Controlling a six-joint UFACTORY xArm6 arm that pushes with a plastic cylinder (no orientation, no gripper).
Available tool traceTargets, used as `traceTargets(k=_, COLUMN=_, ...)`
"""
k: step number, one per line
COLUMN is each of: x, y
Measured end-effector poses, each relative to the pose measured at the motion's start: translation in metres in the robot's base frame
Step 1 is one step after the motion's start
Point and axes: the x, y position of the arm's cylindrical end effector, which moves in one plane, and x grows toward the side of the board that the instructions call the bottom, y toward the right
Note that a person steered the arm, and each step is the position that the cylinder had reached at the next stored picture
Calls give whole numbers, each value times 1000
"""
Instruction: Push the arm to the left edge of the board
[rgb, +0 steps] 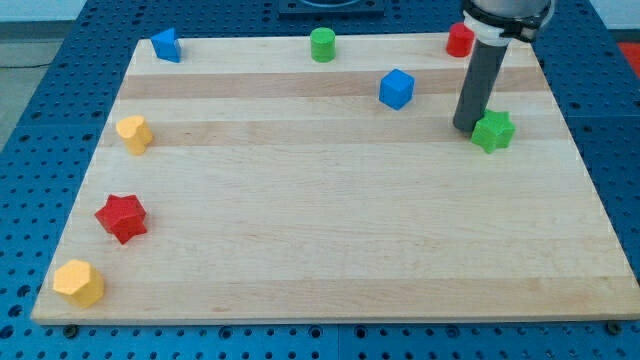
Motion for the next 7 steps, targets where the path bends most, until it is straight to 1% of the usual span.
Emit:
traceTargets(k=1, x=-7, y=-3)
traceTargets(k=3, x=-48, y=-4)
traceTargets(k=4, x=-48, y=-4)
traceTargets(k=5, x=-44, y=-6)
traceTargets(k=6, x=-23, y=-20)
traceTargets(k=7, x=6, y=-67)
